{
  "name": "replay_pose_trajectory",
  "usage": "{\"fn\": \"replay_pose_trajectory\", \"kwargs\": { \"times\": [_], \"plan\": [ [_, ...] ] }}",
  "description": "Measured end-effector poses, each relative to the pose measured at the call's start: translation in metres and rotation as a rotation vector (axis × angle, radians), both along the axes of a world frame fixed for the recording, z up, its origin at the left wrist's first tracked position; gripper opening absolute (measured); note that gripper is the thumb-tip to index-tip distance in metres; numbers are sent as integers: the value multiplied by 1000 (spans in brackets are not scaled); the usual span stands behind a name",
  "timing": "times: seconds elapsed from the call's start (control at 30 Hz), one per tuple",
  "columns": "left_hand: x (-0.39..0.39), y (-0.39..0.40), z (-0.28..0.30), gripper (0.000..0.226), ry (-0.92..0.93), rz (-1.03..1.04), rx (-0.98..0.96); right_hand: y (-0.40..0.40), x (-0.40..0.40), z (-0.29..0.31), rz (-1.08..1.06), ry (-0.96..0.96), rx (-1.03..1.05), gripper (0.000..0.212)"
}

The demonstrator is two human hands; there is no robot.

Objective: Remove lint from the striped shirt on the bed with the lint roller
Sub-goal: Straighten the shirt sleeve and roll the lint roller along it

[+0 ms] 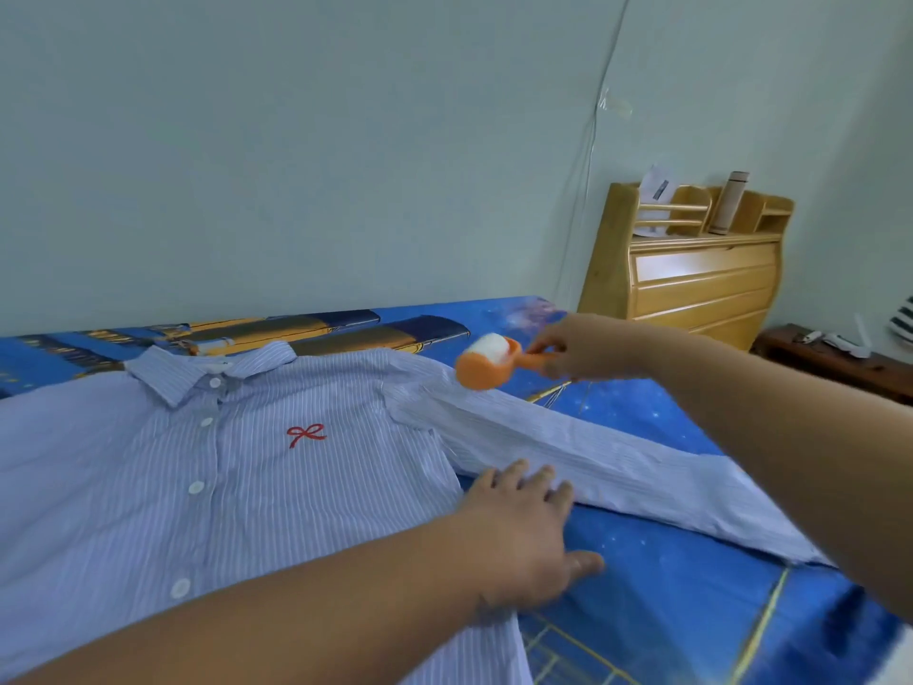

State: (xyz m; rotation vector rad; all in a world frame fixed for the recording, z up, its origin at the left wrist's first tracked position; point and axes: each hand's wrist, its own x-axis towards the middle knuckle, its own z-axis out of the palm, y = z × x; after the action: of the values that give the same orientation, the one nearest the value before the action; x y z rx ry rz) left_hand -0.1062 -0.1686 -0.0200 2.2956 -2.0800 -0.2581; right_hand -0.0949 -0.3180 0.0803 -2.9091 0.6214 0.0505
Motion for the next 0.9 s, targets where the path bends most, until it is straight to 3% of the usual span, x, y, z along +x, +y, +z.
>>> {"fn": "replay_pose_trajectory", "kwargs": {
  "times": [0.1, 0.2, 0.37, 0.9],
  "plan": [
    [30, 52, -9, 80, -35, 152, 64, -15, -35, -1, -12, 161, -113, 25],
    [22, 54, -13, 80, -39, 131, 113, -24, -59, -6, -29, 274, -233, 28],
    [23, 66, -21, 78, -15, 130, 110, -20, -68, -22, -5, 374, -244, 33],
    [21, 68, -24, 81, 21, 101, 134, 44, 28, -53, 139, 196, -211, 26]
  ]
}}
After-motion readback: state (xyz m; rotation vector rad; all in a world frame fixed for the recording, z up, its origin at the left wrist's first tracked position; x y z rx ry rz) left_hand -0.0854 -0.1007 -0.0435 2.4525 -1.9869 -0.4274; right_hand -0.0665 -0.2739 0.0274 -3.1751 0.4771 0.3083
